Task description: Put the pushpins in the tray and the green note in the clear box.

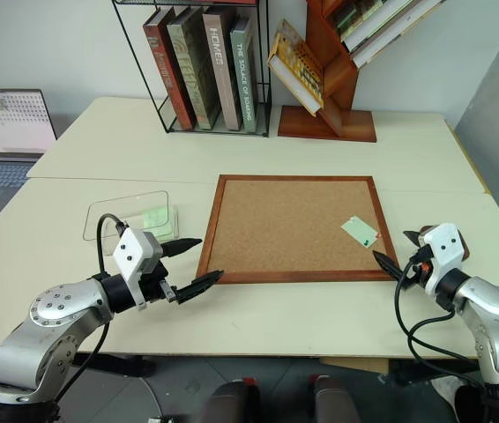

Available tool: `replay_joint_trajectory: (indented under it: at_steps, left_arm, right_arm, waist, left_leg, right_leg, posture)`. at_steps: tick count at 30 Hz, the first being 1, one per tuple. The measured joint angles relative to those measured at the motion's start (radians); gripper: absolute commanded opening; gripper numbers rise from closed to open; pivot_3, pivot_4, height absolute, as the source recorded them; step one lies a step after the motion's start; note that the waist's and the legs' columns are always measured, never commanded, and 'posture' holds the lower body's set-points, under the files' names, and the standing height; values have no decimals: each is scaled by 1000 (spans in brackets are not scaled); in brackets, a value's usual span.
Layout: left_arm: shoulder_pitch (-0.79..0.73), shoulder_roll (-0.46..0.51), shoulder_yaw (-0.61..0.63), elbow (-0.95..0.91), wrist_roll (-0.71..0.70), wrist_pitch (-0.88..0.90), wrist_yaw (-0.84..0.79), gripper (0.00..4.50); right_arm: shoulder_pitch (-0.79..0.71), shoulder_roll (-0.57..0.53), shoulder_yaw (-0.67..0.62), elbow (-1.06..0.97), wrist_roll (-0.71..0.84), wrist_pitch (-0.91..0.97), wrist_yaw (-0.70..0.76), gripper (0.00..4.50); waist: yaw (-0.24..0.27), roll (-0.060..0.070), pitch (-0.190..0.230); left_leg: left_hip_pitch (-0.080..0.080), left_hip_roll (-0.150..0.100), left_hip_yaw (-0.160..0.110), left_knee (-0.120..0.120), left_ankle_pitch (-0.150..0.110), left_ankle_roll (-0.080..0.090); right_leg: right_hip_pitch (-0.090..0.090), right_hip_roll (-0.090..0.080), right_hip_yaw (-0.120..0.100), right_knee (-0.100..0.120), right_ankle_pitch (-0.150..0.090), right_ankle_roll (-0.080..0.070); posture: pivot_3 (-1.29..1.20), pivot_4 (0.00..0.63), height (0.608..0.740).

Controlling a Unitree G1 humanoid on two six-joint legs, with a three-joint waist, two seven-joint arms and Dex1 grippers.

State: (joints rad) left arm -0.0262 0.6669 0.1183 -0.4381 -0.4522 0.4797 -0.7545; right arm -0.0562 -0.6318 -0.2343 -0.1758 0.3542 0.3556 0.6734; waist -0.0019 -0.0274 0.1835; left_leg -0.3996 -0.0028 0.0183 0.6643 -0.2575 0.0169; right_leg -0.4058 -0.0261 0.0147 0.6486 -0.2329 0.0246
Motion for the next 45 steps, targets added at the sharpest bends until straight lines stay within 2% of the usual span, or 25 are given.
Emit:
replay_joint_trajectory:
  at_steps: [15, 21, 22, 23, 35, 45]
  left_arm:
    - [-47, -5, 0, -24, -36, 63, 37, 4500]
    - [-68, -10, -40, -24, -21, 62, 44, 4500]
    - [-71, -16, -43, -23, -19, 60, 45, 4154]
    - [-73, -20, -49, -23, -16, 58, 45, 4083]
    - [-160, -81, -197, 50, 66, 19, 39, 1907]
    - [-317, -236, -337, 222, 180, -36, 65, 101]
  right_arm:
    - [4, 1, 4, -14, -1, 0, 3, 4495]
    - [4, 1, 15, -19, -1, 0, 3, 4495]
    - [4, 1, 17, -20, -1, 0, 3, 4500]
    - [5, 1, 20, -22, -1, 0, 3, 4500]
    - [8, 11, 34, -52, -1, 3, 1, 4500]
    - [-72, 25, 80, -53, 1, 12, 1, 4500]
  waist:
    - [0, 0, 0]
    - [0, 0, 0]
    - [0, 0, 0]
    - [0, 0, 0]
    - [1, 0, 0]
    - [0, 1, 0]
  left_leg:
    - [0, 0, 0, 0, 0, 0]
    - [0, 0, 0, 0, 0, 0]
    - [0, 0, 0, 0, 0, 0]
    - [0, 0, 0, 0, 0, 0]
    - [0, 0, 1, 0, 0, 0]
    - [0, -1, 1, 1, 0, 0]
  right_leg:
    - [0, 0, 0, 0, 0, 0]
    - [0, 0, 0, 0, 0, 0]
    - [0, 0, 0, 0, 0, 0]
    - [0, 0, 0, 0, 0, 0]
    - [0, 1, 1, 0, 1, 1]
    - [0, 2, 1, 0, 1, 2]
  posture:
    - [0, 150, 740]
    - [0, 150, 740]
    - [0, 150, 740]
    - [0, 150, 740]
    - [0, 150, 740]
    - [0, 150, 740]
